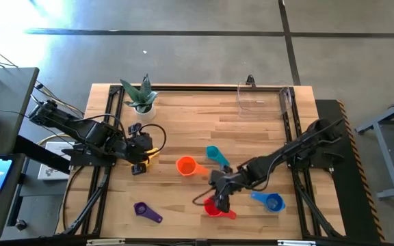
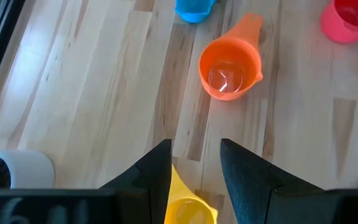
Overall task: Nest measuring cups in basket
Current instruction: Stack the red measuring cup on top of the orange measuring cup
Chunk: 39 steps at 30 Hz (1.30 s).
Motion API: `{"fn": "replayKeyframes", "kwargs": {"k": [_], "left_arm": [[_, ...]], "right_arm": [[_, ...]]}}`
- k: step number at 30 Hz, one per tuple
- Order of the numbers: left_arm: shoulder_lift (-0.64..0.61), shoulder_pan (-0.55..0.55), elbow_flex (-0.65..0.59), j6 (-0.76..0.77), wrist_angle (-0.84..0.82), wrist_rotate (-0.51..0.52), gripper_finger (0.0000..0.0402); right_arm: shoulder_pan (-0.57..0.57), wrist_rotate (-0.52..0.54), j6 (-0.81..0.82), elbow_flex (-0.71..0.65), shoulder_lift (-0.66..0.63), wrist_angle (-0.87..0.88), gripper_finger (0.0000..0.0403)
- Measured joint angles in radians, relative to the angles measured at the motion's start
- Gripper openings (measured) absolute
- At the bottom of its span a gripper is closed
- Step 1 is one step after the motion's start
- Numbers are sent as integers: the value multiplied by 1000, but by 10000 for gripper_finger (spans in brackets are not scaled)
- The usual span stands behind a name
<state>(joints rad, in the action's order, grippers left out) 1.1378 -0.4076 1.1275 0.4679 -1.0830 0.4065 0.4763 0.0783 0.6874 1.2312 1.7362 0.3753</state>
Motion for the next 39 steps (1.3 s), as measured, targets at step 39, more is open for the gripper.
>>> {"fn": "replayKeyframes", "kwargs": {"k": [39], "left_arm": [[1,0,1,1,13,1,129]], "right_arm": [[36,40,73,-3,153,93,188]]}}
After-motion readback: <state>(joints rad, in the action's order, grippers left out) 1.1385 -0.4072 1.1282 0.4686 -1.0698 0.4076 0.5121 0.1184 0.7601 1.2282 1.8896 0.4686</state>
